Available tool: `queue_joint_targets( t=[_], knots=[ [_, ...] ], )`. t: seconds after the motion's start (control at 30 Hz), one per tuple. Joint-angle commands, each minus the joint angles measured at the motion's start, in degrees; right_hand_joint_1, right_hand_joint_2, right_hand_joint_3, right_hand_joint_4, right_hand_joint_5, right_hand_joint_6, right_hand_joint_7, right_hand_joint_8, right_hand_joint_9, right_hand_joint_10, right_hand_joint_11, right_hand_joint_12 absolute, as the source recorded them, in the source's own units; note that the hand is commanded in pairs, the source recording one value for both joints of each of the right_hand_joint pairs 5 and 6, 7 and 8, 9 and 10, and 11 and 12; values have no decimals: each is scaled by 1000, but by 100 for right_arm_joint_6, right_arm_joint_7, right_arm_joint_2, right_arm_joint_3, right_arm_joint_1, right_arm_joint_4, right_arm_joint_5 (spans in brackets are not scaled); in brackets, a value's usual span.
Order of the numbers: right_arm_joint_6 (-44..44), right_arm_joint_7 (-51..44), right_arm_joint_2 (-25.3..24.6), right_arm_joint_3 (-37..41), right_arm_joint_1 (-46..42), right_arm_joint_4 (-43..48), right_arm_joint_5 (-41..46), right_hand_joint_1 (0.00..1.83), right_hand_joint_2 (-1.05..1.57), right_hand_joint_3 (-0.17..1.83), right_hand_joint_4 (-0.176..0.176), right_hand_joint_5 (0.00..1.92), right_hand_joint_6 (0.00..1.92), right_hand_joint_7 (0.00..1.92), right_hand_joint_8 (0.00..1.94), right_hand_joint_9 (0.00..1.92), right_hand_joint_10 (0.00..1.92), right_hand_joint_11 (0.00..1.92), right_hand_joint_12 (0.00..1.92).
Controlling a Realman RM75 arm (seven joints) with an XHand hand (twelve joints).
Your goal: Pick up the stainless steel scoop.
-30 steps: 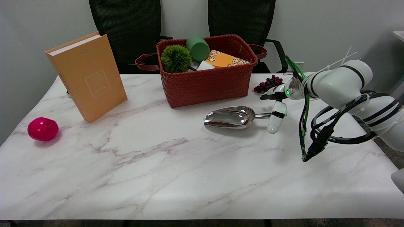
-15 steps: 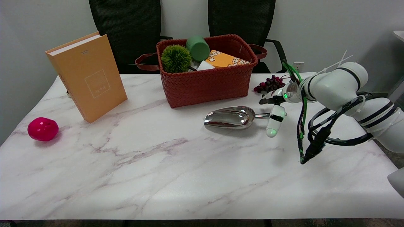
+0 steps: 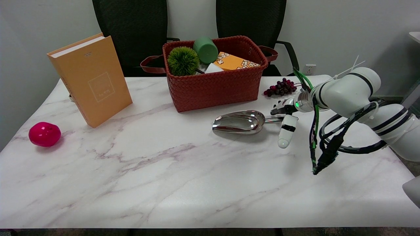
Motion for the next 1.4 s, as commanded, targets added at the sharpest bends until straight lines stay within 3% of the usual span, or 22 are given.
queue_joint_targets(
  t=[0.03,0.57,0.93,0.97,1.0,1.03,1.07,1.1,1.13,1.27,1.4],
  knots=[
    [-144,-6,-23,2,-4,73,1,1009,-700,555,0,17,17,0,0,0,0,0,0],
    [-160,17,-23,-14,4,97,9,1020,-707,561,0,6,6,0,0,0,0,0,0],
    [-160,42,-71,10,12,73,9,1006,-643,382,0,8,8,17,17,0,0,8,8],
    [-160,42,-79,17,12,73,9,1006,-640,376,0,11,11,65,65,7,7,111,111],
    [-160,42,-79,18,12,73,9,1007,-646,386,0,13,13,141,141,45,45,398,398],
    [-160,42,-79,18,20,81,9,1005,-656,414,0,14,14,204,204,103,103,554,554],
    [-152,42,-79,18,20,89,9,1002,-666,447,0,16,16,273,273,186,186,734,734],
    [-144,42,-79,18,20,89,9,999,-678,504,0,20,20,386,386,375,375,1030,1030],
    [-136,42,-79,18,27,89,9,997,-682,532,0,23,23,465,465,467,467,1147,1147],
    [-120,42,-79,18,28,89,-7,996,-647,579,0,39,39,894,894,920,920,1419,1419],
    [-120,50,-87,2,28,89,-23,994,-643,616,0,45,45,947,947,1004,1004,1476,1476]
  ],
)
